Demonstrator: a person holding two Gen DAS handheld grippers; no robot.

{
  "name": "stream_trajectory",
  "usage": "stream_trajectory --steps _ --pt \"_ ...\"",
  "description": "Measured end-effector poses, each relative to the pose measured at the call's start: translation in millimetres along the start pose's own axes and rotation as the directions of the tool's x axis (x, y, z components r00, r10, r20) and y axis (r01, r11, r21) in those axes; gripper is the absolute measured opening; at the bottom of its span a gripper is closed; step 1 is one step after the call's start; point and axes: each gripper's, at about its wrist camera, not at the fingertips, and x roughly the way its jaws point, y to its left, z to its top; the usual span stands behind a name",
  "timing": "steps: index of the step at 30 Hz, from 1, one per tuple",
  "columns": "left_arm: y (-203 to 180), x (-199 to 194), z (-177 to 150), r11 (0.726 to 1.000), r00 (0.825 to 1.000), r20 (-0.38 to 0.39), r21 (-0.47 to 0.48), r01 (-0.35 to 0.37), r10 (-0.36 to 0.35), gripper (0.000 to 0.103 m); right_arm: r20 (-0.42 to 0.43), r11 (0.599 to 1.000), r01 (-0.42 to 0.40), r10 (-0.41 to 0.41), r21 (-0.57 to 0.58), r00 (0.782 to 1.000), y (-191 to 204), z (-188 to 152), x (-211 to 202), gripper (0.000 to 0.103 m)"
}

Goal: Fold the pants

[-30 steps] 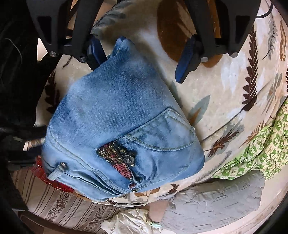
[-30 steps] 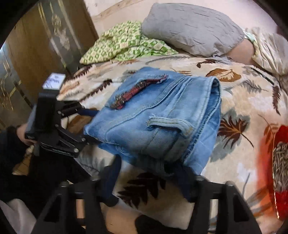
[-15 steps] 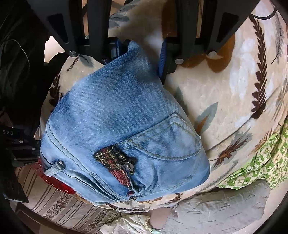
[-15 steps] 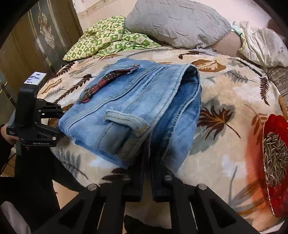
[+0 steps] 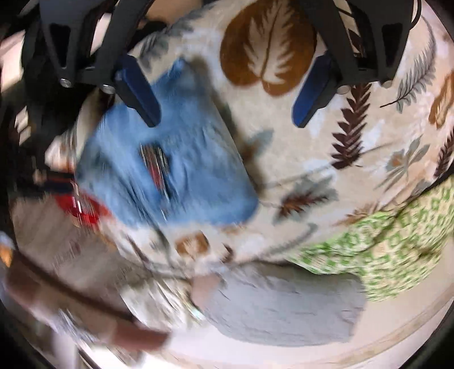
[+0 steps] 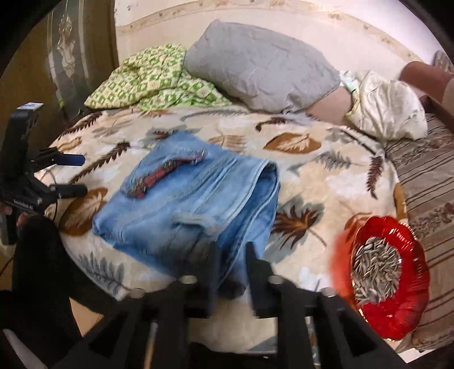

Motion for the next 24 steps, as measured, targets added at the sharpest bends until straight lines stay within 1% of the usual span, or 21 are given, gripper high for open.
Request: stream_trajectory --steps 1,2,3,5,6,8,10,12,13,14,15,16,17,19,21,22,24 --pt "3 -2 4 0.999 0.999 0.024 -0.041 -0.020 0.021 0.103 0.018 1.000 0.015 -0.015 0.016 1.000 0 4 -2 0.084" --pt "5 -4 8 0.997 0.998 0.043 -0.072 -0.039 0.042 0.103 0.050 0.998 0.034 -0.036 0.049 0.998 -3 9 -6 0.095" --pt "6 -5 12 0.993 0.996 0.058 -0.097 -0.064 0.070 0.103 0.080 0.996 0.034 -0.040 0.077 0.996 -5 13 -10 0.102" --pt "5 -10 20 0.980 0.983 0.104 -0.144 -0.134 0.149 0.103 0.118 0.990 0.024 -0.041 0.141 0.992 -9 25 -18 0.102" --pt "3 -16 24 0.971 0.973 0.131 -0.171 -0.167 0.191 0.103 0.126 0.987 0.024 -0.045 0.161 0.991 -9 31 -21 0.102" --pt "2 -30 32 0.948 0.950 0.162 -0.223 -0.226 0.265 0.103 0.169 0.978 0.031 -0.067 0.206 0.983 -7 44 -34 0.102" --pt "-2 -52 39 0.931 0.925 0.213 -0.260 -0.257 0.314 0.103 0.207 0.973 0.058 -0.105 0.221 0.973 -1 55 -50 0.102" --pt "-9 -73 43 0.917 0.898 0.254 -0.274 -0.289 0.359 0.103 0.253 0.969 0.100 -0.158 0.227 0.954 9 66 -70 0.102" --pt "-13 -82 42 0.913 0.887 0.269 -0.275 -0.302 0.374 0.103 0.272 0.967 0.126 -0.186 0.223 0.944 16 69 -79 0.103" --pt "-16 -89 41 0.910 0.880 0.281 -0.277 -0.308 0.383 0.103 0.288 0.963 0.157 -0.218 0.219 0.933 23 71 -88 0.103" --pt "-20 -95 38 0.910 0.879 0.284 -0.279 -0.308 0.384 0.103 0.299 0.959 0.180 -0.241 0.219 0.923 30 71 -95 0.103" --pt "-23 -97 33 0.915 0.885 0.280 -0.274 -0.297 0.371 0.103 0.303 0.956 0.192 -0.255 0.224 0.918 36 68 -99 0.103" --pt "-25 -98 29 0.922 0.894 0.275 -0.267 -0.282 0.353 0.103 0.300 0.955 0.192 -0.256 0.227 0.919 41 66 -100 0.103" --pt "-28 -95 16 0.934 0.913 0.256 -0.253 -0.254 0.317 0.103 0.274 0.959 0.169 -0.230 0.229 0.934 52 56 -99 0.103" --pt "-31 -87 2 0.936 0.928 0.217 -0.252 -0.247 0.303 0.103 0.229 0.956 0.154 -0.212 0.250 0.950 61 39 -93 0.103" --pt "-32 -83 -5 0.936 0.934 0.196 -0.252 -0.247 0.300 0.103 0.215 0.955 0.149 -0.207 0.257 0.954 62 33 -90 0.103" --pt "-36 -74 -19 0.936 0.941 0.160 -0.245 -0.254 0.298 0.103 0.166 0.942 0.168 -0.222 0.290 0.961 67 11 -81 0.103"
